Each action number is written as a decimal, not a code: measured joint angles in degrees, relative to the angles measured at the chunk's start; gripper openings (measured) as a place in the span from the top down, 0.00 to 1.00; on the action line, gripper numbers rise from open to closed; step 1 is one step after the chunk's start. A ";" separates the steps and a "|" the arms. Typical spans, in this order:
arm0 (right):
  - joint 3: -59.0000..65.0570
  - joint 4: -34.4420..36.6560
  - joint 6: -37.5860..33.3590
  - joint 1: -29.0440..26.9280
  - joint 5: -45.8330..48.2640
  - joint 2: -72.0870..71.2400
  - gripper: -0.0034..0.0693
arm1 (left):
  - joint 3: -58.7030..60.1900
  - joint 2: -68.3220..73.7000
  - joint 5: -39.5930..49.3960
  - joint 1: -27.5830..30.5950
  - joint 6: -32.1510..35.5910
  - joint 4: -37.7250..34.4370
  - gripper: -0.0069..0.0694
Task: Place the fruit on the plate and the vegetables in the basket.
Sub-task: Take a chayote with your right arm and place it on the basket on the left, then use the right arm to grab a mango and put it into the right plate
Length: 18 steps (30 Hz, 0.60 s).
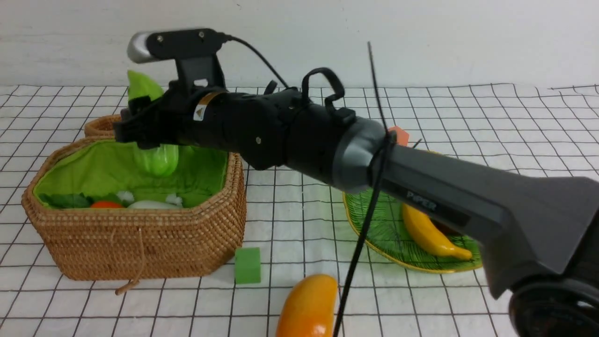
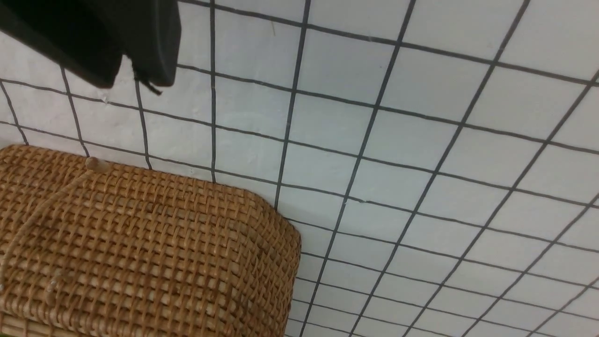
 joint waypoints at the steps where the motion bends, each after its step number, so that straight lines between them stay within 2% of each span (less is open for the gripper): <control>1: 0.00 0.00 0.00 0.00 0.32 0.14 0.32 | 0.00 0.00 0.00 0.00 0.00 0.00 0.77; 4: -1.82 -0.20 0.00 -0.05 4.60 0.55 0.26 | 0.00 0.00 0.00 0.00 0.00 0.00 0.77; 5: -2.69 -0.32 0.00 -0.20 7.11 0.04 0.16 | 0.00 0.00 0.00 0.00 0.00 0.00 0.77; 6: -2.77 -0.32 0.00 -0.20 7.48 -0.06 0.15 | 0.00 0.00 0.00 0.00 0.00 0.00 0.77; 7: -3.73 -1.72 0.00 -0.39 11.68 -1.16 0.06 | 0.00 0.00 0.00 0.00 0.00 0.00 0.77; 8: -4.05 -2.67 0.00 -0.45 13.94 -1.83 0.04 | 0.00 0.00 0.00 0.00 0.00 0.00 0.77; 11: -5.03 -6.32 -0.06 -0.73 21.04 -4.53 0.02 | 0.00 0.00 0.00 0.00 0.00 0.00 0.76; 12: -5.43 -9.75 -0.12 -1.19 27.57 -7.73 0.03 | 0.00 0.00 0.00 0.00 0.00 0.00 0.76; 13: -5.50 -10.59 -0.12 -1.27 28.39 -8.15 0.03 | 0.00 0.00 0.00 0.00 0.00 0.00 0.76; 14: -5.44 -13.23 0.07 -1.98 35.09 -11.86 0.05 | 0.00 0.00 0.00 0.00 0.00 0.00 0.76; 16: -3.63 -14.47 1.52 -3.34 40.32 -17.33 0.08 | 0.00 0.00 0.00 0.00 0.00 0.00 0.76; 18: -0.94 -14.87 3.30 -4.50 41.52 -21.74 0.10 | 0.00 0.00 0.00 0.00 0.00 0.00 0.76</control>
